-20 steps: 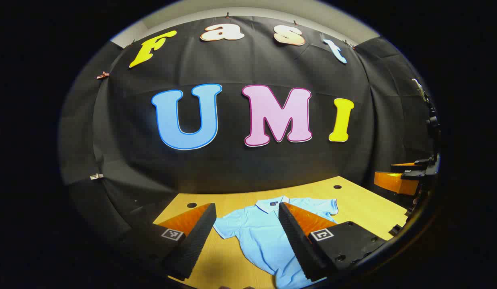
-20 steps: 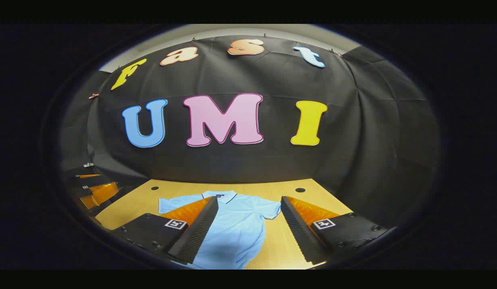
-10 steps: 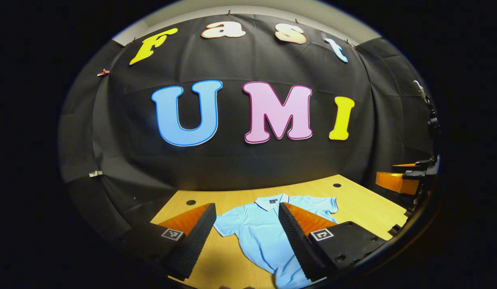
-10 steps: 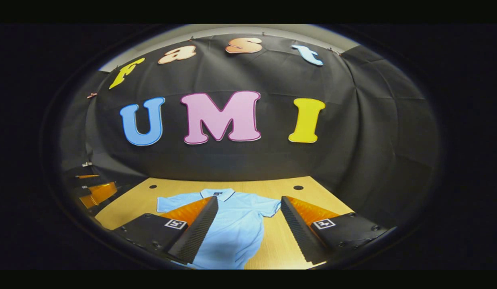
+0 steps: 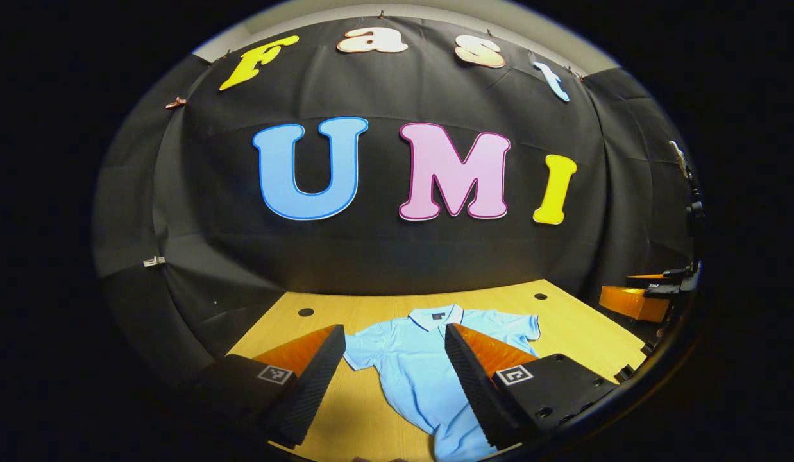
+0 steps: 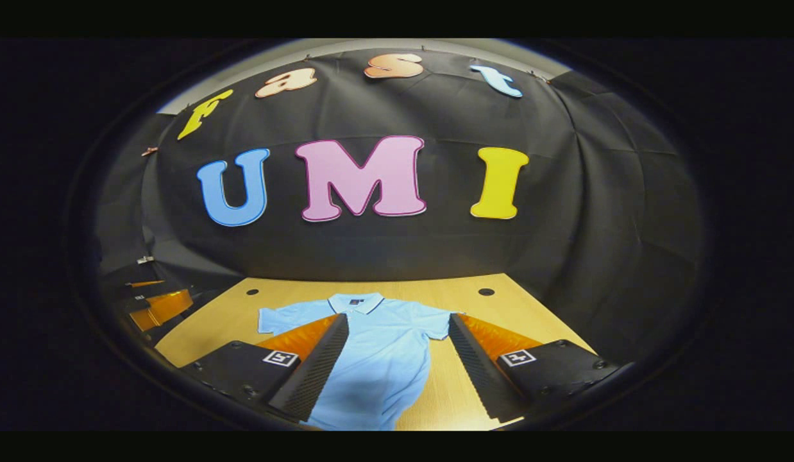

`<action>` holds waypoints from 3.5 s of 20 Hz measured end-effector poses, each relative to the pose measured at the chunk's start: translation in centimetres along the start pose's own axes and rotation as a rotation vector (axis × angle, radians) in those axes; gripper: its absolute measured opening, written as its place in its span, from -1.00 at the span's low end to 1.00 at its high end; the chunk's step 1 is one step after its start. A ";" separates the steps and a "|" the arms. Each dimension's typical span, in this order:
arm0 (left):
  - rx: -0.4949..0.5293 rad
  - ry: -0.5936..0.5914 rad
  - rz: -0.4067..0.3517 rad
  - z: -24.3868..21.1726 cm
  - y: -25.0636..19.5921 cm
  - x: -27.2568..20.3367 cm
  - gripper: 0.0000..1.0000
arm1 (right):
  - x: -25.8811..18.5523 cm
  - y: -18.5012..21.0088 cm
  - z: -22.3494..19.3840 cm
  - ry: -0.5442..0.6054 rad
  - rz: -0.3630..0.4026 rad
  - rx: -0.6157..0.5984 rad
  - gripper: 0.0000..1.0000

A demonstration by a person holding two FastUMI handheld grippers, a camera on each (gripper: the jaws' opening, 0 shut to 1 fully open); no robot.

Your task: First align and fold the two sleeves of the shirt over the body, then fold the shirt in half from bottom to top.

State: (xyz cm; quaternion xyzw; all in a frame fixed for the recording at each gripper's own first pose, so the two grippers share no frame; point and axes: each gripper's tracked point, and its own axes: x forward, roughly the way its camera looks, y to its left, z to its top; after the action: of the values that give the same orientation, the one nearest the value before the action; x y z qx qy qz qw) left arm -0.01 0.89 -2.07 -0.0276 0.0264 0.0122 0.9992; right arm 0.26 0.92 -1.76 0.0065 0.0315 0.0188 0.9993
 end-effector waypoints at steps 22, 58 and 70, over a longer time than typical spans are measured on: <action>-0.020 0.076 0.168 -0.3 0.6 3.3 0.98 | 15.7 -8.3 -1.9 0.106 0.041 -0.031 0.97; -0.188 0.211 0.339 -5.7 -0.2 5.2 0.98 | 34.1 -13.7 -19.8 0.491 0.002 0.006 -0.89; -0.221 0.202 0.364 -7.2 4.3 1.7 0.98 | 33.3 -4.1 -10.8 0.325 0.080 -0.132 -1.00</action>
State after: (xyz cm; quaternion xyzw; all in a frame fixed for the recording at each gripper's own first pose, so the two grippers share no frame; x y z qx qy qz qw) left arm 1.19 4.80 -9.55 -0.1325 0.1295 0.1921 0.9637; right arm 32.89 -1.76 -14.68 -0.0609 0.1911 0.0616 0.9777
